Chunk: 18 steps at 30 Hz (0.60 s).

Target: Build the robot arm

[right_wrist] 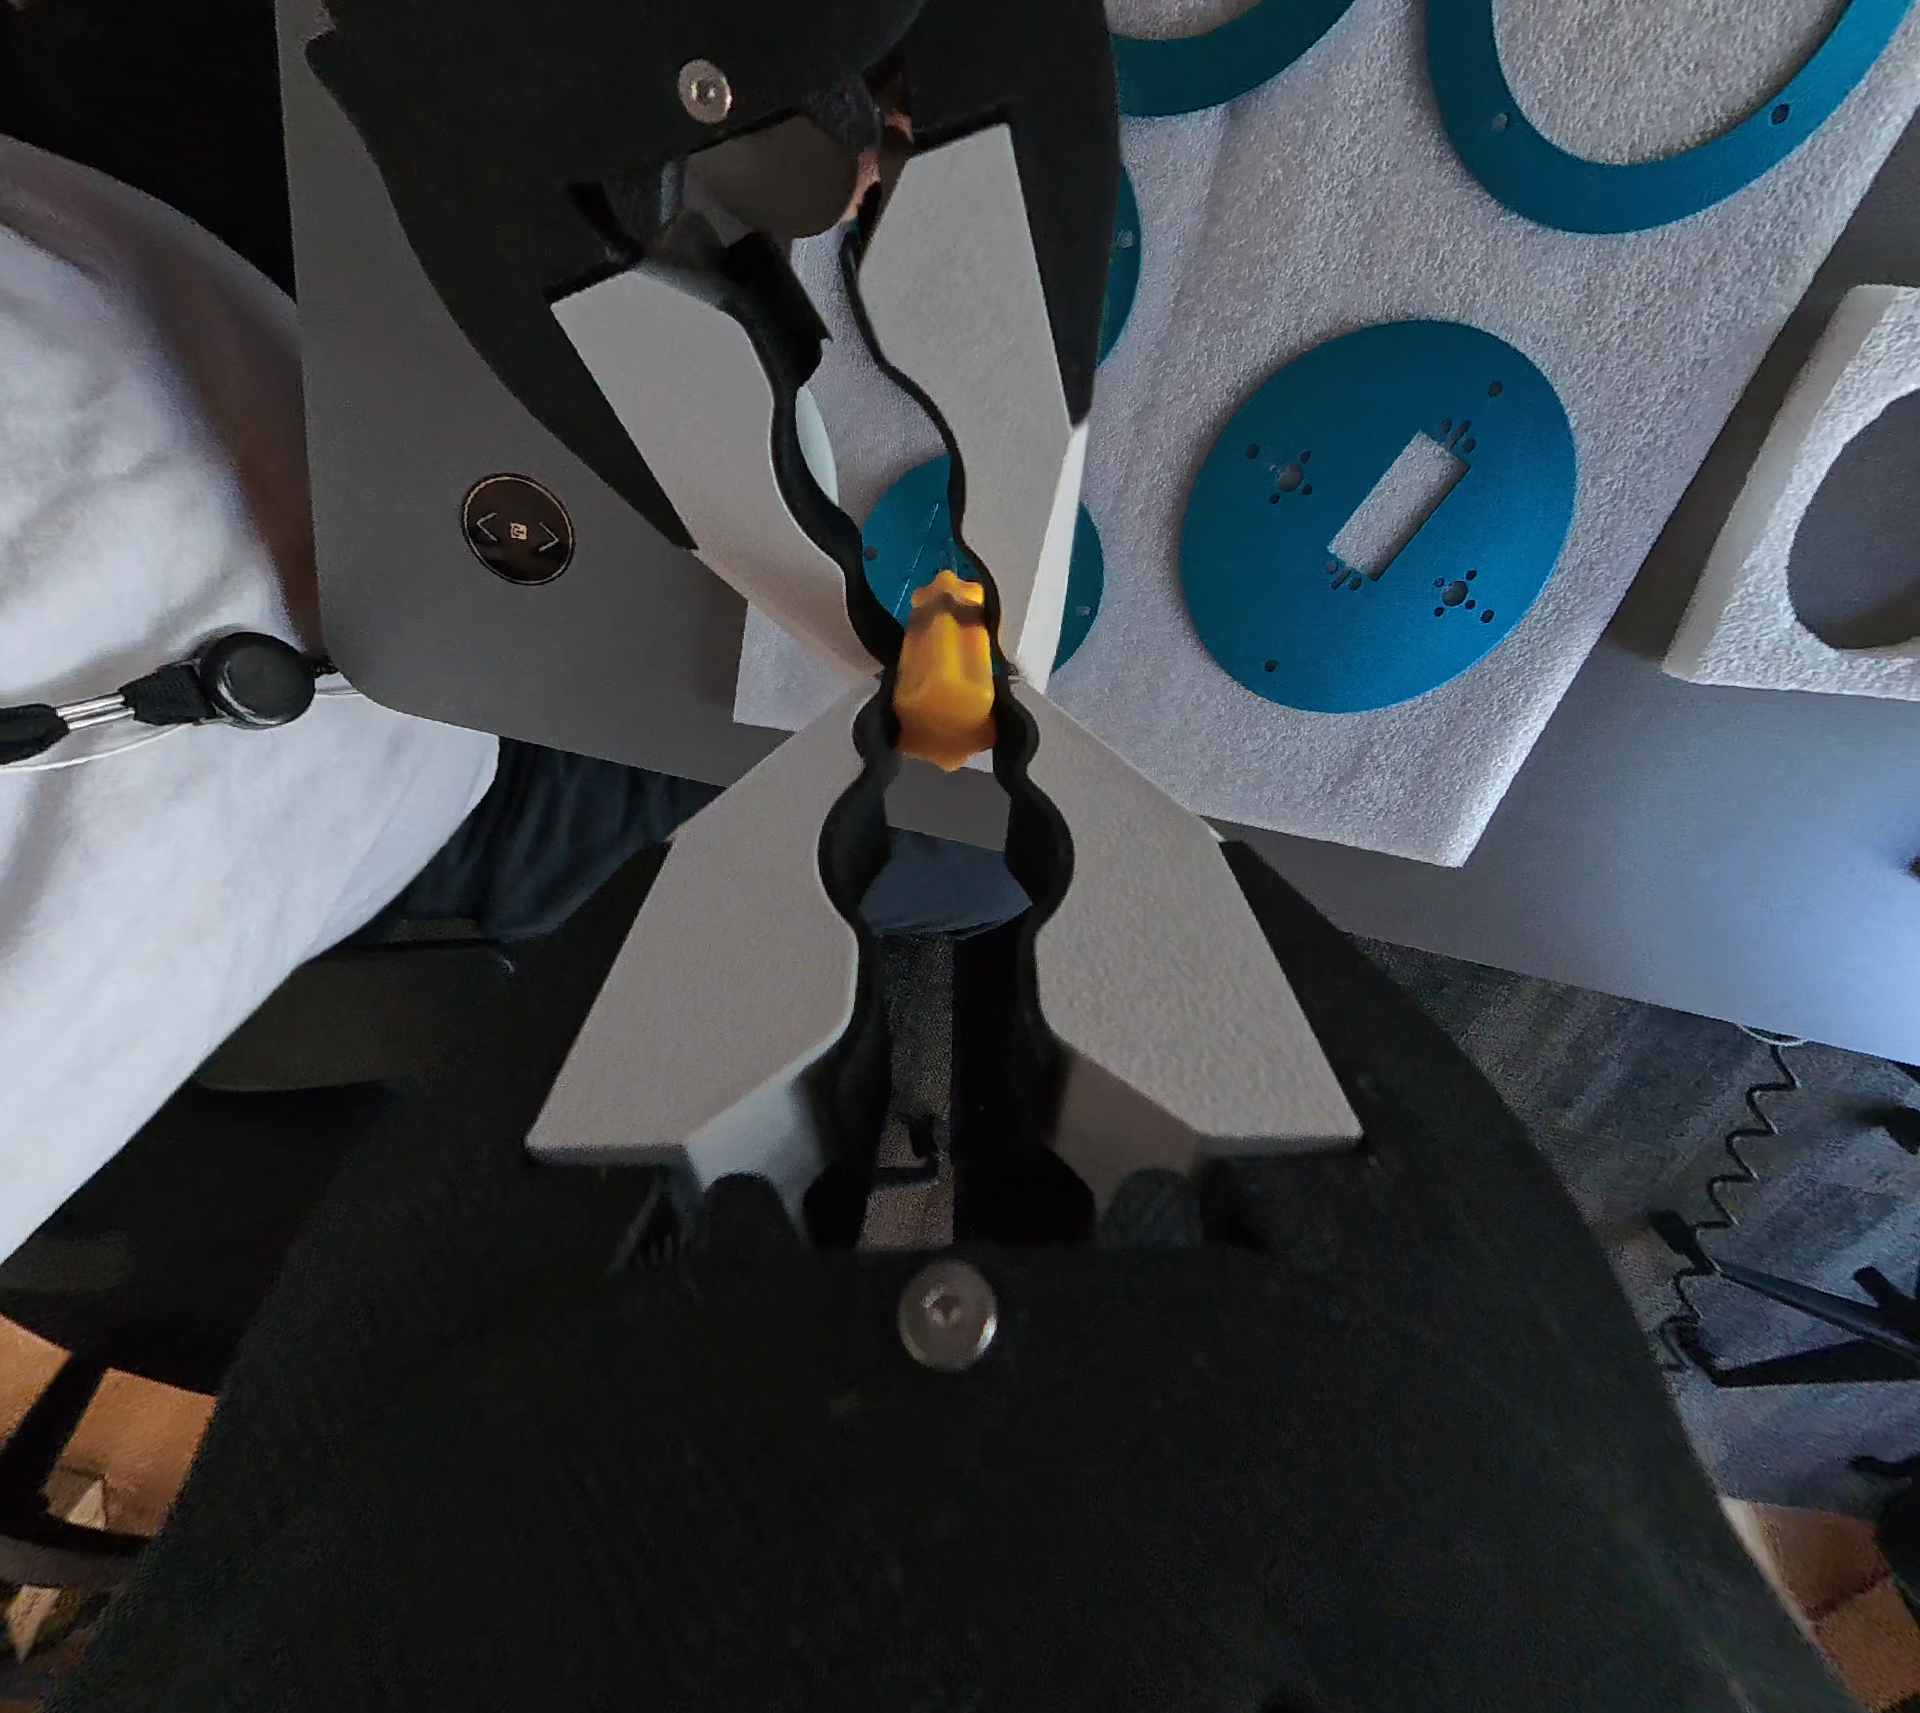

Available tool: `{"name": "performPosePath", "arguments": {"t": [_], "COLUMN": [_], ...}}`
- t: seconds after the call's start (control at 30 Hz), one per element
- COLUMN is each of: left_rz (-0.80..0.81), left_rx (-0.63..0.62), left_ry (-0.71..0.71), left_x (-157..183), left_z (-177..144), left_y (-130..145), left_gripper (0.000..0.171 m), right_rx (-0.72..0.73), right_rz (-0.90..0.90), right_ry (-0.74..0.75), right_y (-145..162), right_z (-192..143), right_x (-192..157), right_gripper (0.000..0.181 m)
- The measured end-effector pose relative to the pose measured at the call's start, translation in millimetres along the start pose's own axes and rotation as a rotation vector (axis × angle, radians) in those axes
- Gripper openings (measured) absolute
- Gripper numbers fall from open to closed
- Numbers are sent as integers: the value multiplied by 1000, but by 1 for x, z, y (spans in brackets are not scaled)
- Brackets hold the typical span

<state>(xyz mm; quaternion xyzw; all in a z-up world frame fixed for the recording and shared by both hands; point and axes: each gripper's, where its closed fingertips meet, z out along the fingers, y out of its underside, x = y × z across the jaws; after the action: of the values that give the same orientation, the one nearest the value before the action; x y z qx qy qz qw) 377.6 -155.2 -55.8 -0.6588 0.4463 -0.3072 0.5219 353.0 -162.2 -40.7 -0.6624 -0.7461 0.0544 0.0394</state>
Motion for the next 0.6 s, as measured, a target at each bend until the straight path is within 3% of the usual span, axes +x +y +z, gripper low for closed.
{"name": "performPosePath", "arguments": {"t": [0.1,0.17,0.23,0.37,0.6], "left_rz": [-7,0,15,19,11], "left_rx": [13,14,7,1,8], "left_ry": [20,23,27,21,28], "left_x": [3,4,5,5,5], "left_z": [0,0,1,3,1], "left_y": [0,0,0,-1,-1], "left_gripper": [17,17,17,17,17], "right_rx": [9,43,64,6,-61], "right_rz": [-33,-105,-149,-197,-229], "right_ry": [-25,-21,-45,-6,2], "right_y": [1,-3,-7,-1,7], "right_z": [0,-2,-4,-4,1], "right_x": [-4,-5,-11,-6,-3], "right_gripper": [17,28,24,16,20]}}
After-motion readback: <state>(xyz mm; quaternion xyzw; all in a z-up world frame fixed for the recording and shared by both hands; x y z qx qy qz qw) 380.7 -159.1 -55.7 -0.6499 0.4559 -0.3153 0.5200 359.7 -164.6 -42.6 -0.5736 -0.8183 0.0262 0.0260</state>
